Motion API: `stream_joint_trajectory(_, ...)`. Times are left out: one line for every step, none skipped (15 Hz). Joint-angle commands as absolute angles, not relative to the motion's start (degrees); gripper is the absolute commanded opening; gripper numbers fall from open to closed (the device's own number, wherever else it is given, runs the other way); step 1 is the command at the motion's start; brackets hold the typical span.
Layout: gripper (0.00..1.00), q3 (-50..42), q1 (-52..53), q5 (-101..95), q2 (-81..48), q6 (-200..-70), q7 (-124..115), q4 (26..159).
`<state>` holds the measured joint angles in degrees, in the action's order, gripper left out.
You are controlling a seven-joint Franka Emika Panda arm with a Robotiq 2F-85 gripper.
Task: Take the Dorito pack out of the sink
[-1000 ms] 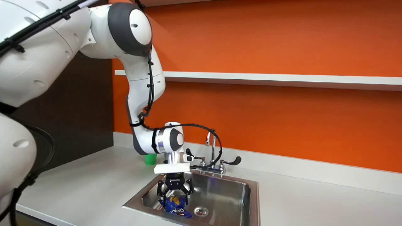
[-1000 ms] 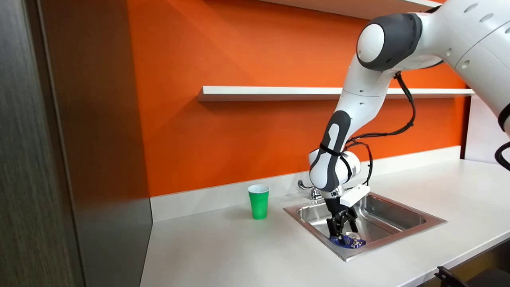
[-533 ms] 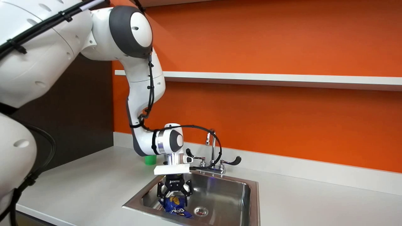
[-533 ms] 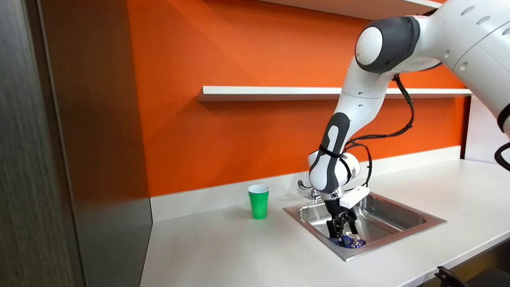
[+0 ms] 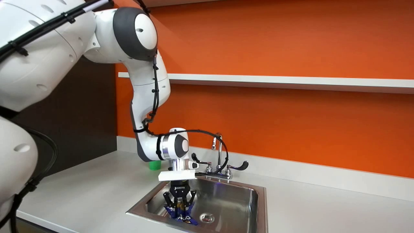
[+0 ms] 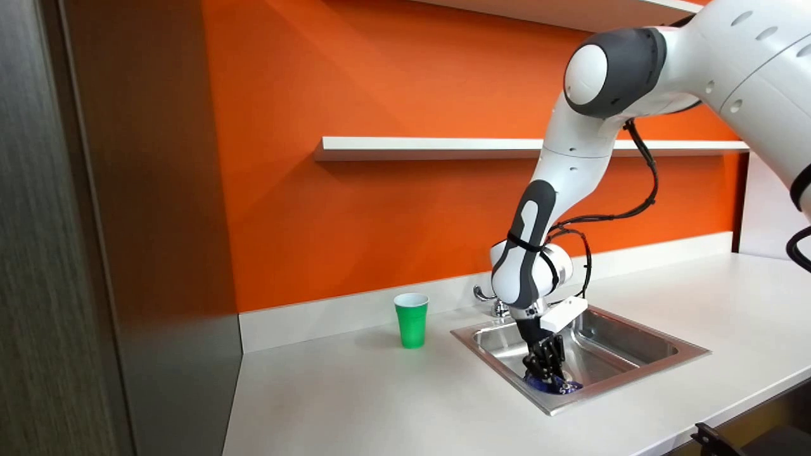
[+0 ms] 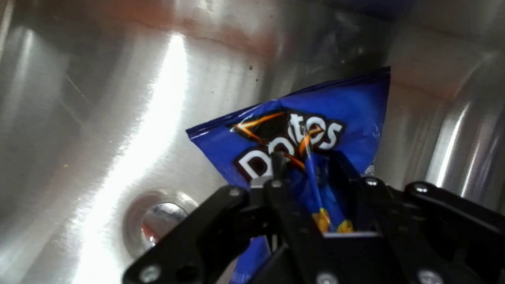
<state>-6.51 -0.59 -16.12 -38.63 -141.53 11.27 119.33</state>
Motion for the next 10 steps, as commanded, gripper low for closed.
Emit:
stream_joint_trajectory(0.04,-6.0,-1.0,-16.7,-39.5,-141.7,10.6,118.2)
stream_joint_trajectory(0.0,-5.9,-1.1,-16.7,-39.6,-141.6,10.6,118.1)
stream_joint_trajectory(0.0,-6.0,-1.0,-16.7,-39.6,-141.6,10.6,118.0)
stream_joint_trajectory(0.0,-6.0,-1.0,-16.8,-39.5,-141.6,10.6,117.9)
stream_joint_trajectory(0.0,-6.1,-1.0,-16.8,-39.4,-141.5,10.5,117.7)
stream_joint_trajectory(0.0,-6.1,-1.0,-16.7,-39.3,-141.5,10.5,117.6)
stream_joint_trajectory(0.0,-6.1,-1.0,-16.7,-39.0,-141.4,10.4,117.7)
stream_joint_trajectory(0.0,-6.1,-0.9,-16.7,-38.4,-141.3,10.4,117.8)
stream_joint_trajectory(0.0,-6.2,-0.8,-16.8,-38.0,-141.1,10.2,117.9)
stream_joint_trajectory(0.0,-6.3,-0.6,-16.8,-37.3,-140.8,10.0,118.0)
